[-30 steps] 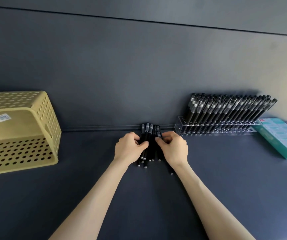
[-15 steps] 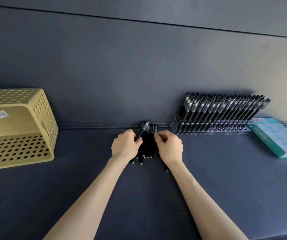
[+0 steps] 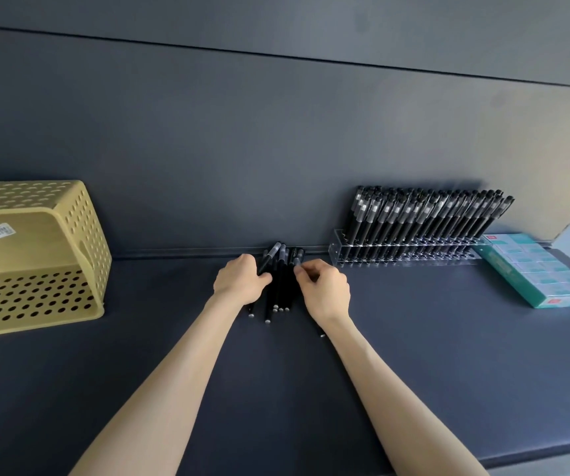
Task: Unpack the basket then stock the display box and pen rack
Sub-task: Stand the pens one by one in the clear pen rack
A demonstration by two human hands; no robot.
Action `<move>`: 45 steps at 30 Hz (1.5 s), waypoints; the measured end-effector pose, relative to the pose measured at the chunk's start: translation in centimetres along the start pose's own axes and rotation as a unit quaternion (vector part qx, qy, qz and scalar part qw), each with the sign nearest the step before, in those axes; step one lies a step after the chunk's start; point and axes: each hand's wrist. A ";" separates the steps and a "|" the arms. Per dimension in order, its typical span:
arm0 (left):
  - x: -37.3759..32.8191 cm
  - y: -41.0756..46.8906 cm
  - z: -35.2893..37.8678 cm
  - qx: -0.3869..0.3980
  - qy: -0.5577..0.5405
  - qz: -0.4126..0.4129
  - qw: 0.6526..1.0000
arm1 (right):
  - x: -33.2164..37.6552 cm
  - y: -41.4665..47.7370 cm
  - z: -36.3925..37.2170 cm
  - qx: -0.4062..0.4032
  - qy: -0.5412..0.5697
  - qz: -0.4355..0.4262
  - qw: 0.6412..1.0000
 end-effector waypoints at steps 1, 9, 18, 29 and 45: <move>0.1 -0.1 0.0 0.000 -0.001 0.002 1.000 | 0.0 0.1 0.0 0.002 0.005 0.000 1.000; -1.3 -3.0 0.4 -0.007 -0.222 0.153 0.963 | 0.2 -0.6 -2.9 0.033 0.236 -0.114 0.965; -9.9 -5.0 5.6 0.095 -0.396 0.240 0.881 | -2.7 -0.9 -13.2 0.037 0.302 -0.238 0.922; -19.8 -3.4 14.8 -0.005 -0.441 0.217 0.871 | -9.9 1.1 -23.8 0.023 0.243 -0.249 0.937; -20.2 -0.4 17.1 -0.136 -0.428 0.226 0.864 | -9.1 7.5 -24.1 -0.085 0.150 -0.305 0.937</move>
Point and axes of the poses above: each hand's wrist, its own y-axis towards the middle knuckle, its own z-axis out of the palm, x = y × z, and after that the axes turned 15 degrees about x, right-handed
